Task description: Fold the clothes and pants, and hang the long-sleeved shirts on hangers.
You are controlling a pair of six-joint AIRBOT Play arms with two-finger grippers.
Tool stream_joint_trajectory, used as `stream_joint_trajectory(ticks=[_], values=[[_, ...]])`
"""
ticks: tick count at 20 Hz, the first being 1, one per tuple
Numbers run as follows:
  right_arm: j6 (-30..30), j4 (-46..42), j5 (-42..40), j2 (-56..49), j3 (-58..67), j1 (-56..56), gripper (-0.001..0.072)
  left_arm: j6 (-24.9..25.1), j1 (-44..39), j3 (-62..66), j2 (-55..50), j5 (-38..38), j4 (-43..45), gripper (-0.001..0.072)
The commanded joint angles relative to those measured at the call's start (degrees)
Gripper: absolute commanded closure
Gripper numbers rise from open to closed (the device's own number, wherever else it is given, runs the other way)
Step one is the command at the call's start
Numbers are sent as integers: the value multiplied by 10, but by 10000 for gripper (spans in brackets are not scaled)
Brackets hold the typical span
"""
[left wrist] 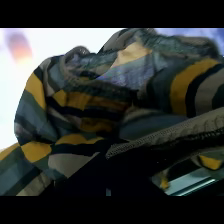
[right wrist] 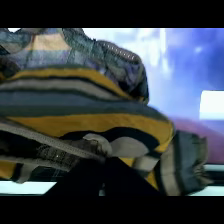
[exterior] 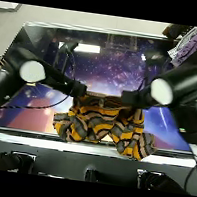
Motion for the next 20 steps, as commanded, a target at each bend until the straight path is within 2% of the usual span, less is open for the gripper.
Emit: stream_joint_trajectory(ticks=[1, 5, 8, 9, 11, 13, 15, 17, 19, 20], values=[[86, 62, -89, -11, -98, 0, 687, 16, 18, -94, -12, 70, -22, 688], [111, 66, -136, -53, -108, 0, 687, 15, 15, -112, -30, 101, -28, 688], [118, 66, -140, -63, -107, 0, 687, 13, 17, -111, -32, 109, -28, 684], [118, 63, -140, -63, -107, 0, 687, 10, 22, -111, -31, 108, -30, 637], [118, 63, -143, -63, -106, 0, 687, 9, 45, -111, -25, 108, -47, 306], [115, 64, -143, -63, -106, 0, 687, 15, 91, -108, -5, 93, -46, 164], [106, 73, -143, -63, -106, 0, 686, 35, 168, -108, 31, 72, -24, 99], [87, 87, -141, -63, -106, 0, 686, 63, 276, -122, 75, 62, 9, 99], [73, 93, -134, -60, -106, 0, 686, 135, 397, -138, 108, 61, 10, 99], [70, 92, -129, -59, -106, 0, 686, 191, 458, -141, 116, 55, 10, 99]])
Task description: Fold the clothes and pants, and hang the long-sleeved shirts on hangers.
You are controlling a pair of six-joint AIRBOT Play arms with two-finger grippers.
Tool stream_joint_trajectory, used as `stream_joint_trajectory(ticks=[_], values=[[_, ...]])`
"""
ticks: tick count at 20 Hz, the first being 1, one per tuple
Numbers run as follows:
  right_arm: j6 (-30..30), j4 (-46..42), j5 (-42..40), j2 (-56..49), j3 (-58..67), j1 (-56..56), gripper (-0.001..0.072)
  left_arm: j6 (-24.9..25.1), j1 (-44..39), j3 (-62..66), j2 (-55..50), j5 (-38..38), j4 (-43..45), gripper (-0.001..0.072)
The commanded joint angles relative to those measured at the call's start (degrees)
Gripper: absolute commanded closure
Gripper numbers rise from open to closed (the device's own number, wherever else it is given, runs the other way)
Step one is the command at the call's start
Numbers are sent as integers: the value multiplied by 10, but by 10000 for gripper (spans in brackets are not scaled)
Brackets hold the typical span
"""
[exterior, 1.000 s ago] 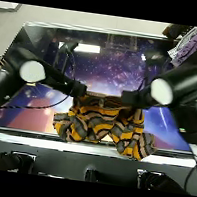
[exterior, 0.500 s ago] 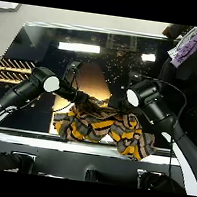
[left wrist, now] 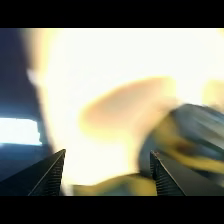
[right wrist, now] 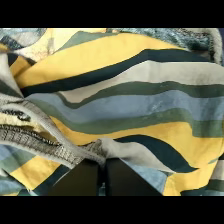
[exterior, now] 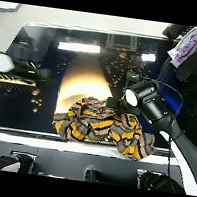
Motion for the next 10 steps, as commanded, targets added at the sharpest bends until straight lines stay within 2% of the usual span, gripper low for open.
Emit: stream_joint_trajectory(ticks=[1, 3, 4, 6, 7, 8, 10], values=[[-26, 9, 12, 3, 0, 0, 686, 150, 193, -13, 38, -30, 12, 100], [-35, 9, 13, 3, 0, 0, 686, 210, 278, -13, 36, -67, 12, 110], [-35, 9, 15, 3, 0, 0, 686, 209, 306, -13, 35, -68, 9, 109], [-40, 9, 19, 3, 0, 0, 686, 167, 347, -18, 33, -40, 10, 107], [-43, 9, 21, 3, 0, 0, 686, 167, 366, -26, 31, -10, 9, 105], [-44, 7, 23, 3, 0, 0, 686, 184, 388, -30, 23, 17, 7, 79], [-52, 7, 23, 3, 0, 0, 686, 271, 449, -23, -7, 41, -35, 80]])
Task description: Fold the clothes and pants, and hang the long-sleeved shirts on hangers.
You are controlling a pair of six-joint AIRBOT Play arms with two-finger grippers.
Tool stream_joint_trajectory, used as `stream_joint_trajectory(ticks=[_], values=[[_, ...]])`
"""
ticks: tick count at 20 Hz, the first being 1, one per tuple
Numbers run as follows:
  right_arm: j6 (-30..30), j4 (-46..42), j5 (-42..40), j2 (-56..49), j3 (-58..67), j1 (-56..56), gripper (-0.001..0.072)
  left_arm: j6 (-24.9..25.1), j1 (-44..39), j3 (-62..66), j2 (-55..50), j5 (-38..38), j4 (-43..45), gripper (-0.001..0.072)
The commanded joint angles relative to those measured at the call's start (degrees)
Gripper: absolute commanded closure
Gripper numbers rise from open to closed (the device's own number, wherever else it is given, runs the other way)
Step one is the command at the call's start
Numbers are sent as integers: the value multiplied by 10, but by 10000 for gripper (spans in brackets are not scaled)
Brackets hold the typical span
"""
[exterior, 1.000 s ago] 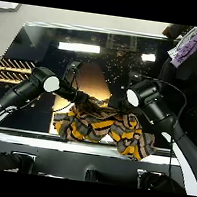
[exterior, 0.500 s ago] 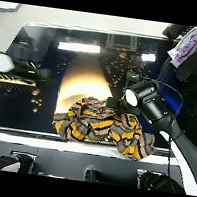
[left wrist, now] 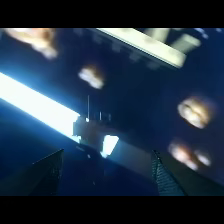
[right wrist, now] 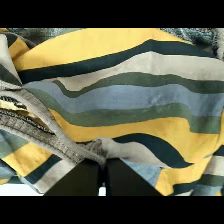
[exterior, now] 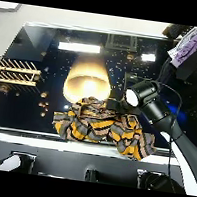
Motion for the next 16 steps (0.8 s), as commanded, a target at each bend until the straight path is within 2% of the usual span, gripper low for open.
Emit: stream_joint_trajectory(ticks=[1, 2, 5, 7, 10, 14, 16], values=[[-12, -2, 5, 0, 0, 0, 686, 133, 111, 10, -45, 40, -61, 83], [-12, -3, 8, 0, 0, 0, 686, 169, 140, 22, -68, 37, -78, 87], [-11, -3, 18, 0, 0, 0, 686, 233, 200, 49, -128, 38, -87, 87], [-11, -5, 23, 0, 0, 0, 686, 288, 225, 55, -160, 42, -95, 87], [-11, -10, 23, 0, 0, 0, 686, 343, 251, 55, -203, 65, -116, 90], [-6, -22, 23, 0, 0, 0, 685, 385, 287, 55, -251, 77, -203, 94], [0, -25, 23, 0, 0, 0, 685, 404, 297, 55, -268, 77, -217, 96]])
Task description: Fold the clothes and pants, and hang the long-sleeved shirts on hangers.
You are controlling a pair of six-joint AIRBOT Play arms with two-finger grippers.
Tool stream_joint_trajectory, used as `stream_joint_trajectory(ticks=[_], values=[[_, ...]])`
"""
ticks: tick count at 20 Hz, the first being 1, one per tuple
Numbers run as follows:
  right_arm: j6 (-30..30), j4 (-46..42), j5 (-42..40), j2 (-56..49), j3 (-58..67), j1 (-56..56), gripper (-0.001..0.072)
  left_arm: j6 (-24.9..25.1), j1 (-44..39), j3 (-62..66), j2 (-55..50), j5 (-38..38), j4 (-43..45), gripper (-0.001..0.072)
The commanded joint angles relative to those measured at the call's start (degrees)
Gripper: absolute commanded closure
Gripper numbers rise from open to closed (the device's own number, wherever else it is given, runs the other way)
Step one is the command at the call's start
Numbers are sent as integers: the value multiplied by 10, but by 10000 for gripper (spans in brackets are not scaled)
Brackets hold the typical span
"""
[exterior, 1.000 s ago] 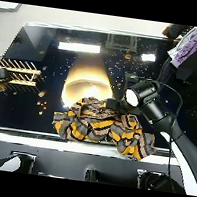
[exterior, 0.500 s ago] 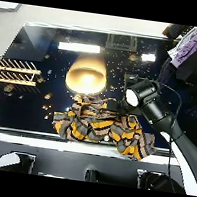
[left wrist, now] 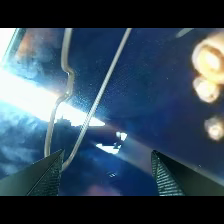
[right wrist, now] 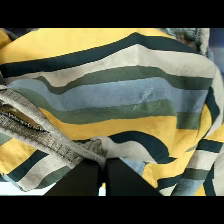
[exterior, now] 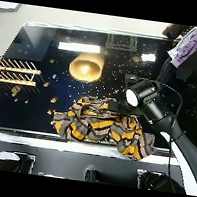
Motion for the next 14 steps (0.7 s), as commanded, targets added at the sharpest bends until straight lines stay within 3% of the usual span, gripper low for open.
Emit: stream_joint_trajectory(ticks=[1, 3, 14], values=[[7, -9, 1, 0, 0, 0, 685, 56, 21, 1, -35, 7, -44, 97], [7, -14, 1, 0, 0, 0, 685, 92, 21, 1, -44, 7, -45, 107], [12, -24, 1, 0, 0, 0, 685, 91, 66, 38, -27, -24, -45, 107]])
